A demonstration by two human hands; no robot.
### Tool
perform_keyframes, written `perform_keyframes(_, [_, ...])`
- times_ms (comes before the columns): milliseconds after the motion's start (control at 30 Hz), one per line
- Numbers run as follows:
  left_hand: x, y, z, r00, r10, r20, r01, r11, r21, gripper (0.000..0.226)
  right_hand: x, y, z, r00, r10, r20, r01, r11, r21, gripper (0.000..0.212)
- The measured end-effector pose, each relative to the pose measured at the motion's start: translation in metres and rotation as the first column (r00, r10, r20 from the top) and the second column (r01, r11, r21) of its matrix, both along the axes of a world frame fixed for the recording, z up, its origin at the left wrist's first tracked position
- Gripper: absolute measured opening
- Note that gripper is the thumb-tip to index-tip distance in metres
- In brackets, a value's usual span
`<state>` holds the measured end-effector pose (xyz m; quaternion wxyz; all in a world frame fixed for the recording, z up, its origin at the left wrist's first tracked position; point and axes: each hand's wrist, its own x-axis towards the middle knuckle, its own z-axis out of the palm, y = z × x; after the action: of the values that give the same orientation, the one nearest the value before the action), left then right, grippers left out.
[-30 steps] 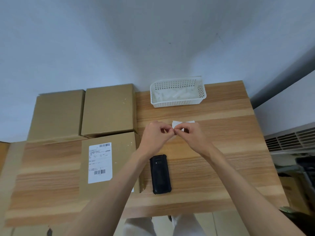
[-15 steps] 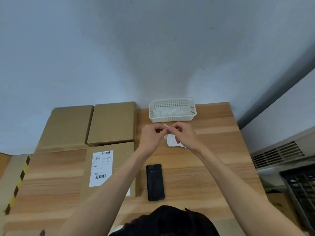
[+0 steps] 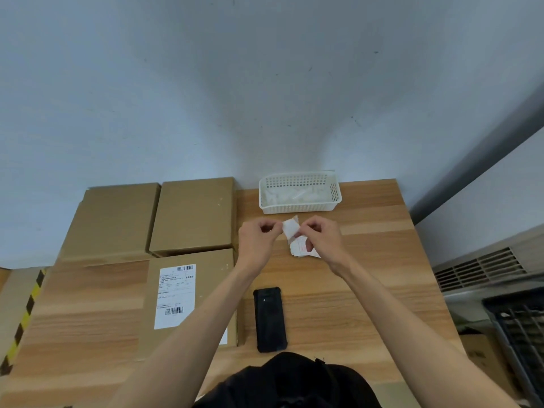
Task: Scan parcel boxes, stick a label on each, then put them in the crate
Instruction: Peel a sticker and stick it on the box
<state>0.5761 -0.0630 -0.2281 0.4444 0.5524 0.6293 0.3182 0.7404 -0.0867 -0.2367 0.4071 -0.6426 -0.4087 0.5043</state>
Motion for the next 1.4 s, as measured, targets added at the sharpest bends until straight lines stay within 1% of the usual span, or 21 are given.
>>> perform_keyframes(67, [-0.001,0.002,-0.001,1.000,0.021,0.019,-0.021,1.000,-0.012,0.010,-0.002,0.001,0.001,0.999,-0.004,-0.040,0.004,1.000,0.005,0.010])
perform_keyframes(133, [0.001,0.000,-0.001,1.000,-0.008,0.017,0.008,1.000,-0.014,0.012,-0.007,0.001,0.002,0.997,0.037,-0.069,-0.037,0.999,0.009,0.016])
perform_keyframes(200, [0.004,-0.001,-0.002,0.999,-0.028,0.022,0.029,0.999,-0.027,0.015,-0.011,0.002,0.000,0.996,0.054,-0.071,-0.053,0.998,0.014,0.012])
perform_keyframes(267, [0.003,0.000,-0.003,0.999,-0.011,0.037,0.013,0.999,-0.045,0.016,-0.012,0.004,-0.005,0.998,0.018,-0.065,-0.018,1.000,-0.001,0.008])
perform_keyframes(333, [-0.002,0.004,0.000,0.998,0.028,0.053,-0.025,0.998,-0.055,0.014,-0.007,0.007,-0.010,0.998,-0.026,-0.056,0.025,0.999,-0.027,0.007])
perform_keyframes(433, [-0.014,0.014,0.005,0.989,0.133,0.058,-0.129,0.989,-0.076,0.012,0.007,0.013,-0.017,0.994,-0.100,-0.042,0.097,0.993,-0.070,0.006])
perform_keyframes(567, [-0.032,0.028,0.008,0.964,0.261,0.051,-0.256,0.963,-0.089,0.010,0.027,0.028,-0.024,0.992,-0.124,-0.013,0.123,0.989,-0.082,0.009])
perform_keyframes(667, [-0.041,0.038,0.011,0.954,0.298,0.023,-0.295,0.951,-0.089,0.010,0.038,0.044,-0.027,0.989,-0.141,0.044,0.145,0.985,-0.089,0.009])
perform_keyframes(800, [-0.053,0.054,0.012,0.939,0.342,-0.041,-0.345,0.936,-0.066,0.014,0.055,0.072,-0.032,0.974,-0.203,0.098,0.213,0.973,-0.093,0.011])
perform_keyframes(900, [-0.062,0.059,0.009,0.927,0.369,-0.064,-0.373,0.924,-0.082,0.014,0.070,0.096,-0.045,0.960,-0.234,0.153,0.250,0.964,-0.093,0.010])
perform_keyframes(1100, [-0.064,0.053,0.004,0.928,0.351,-0.125,-0.364,0.927,-0.096,0.015,0.076,0.145,-0.062,0.950,-0.185,0.251,0.221,0.967,-0.125,0.015])
perform_keyframes(1167, [-0.063,0.051,0.001,0.928,0.348,-0.134,-0.362,0.927,-0.101,0.015,0.074,0.160,-0.068,0.945,-0.141,0.294,0.190,0.971,-0.147,0.011])
perform_keyframes(1300, [-0.062,0.047,-0.001,0.936,0.314,-0.157,-0.333,0.936,-0.117,0.013,0.071,0.182,-0.081,0.946,-0.103,0.307,0.172,0.963,-0.207,0.012])
perform_keyframes(1400, [-0.060,0.046,0.002,0.938,0.312,-0.152,-0.330,0.937,-0.115,0.013,0.069,0.185,-0.086,0.947,-0.044,0.318,0.119,0.969,-0.219,0.015])
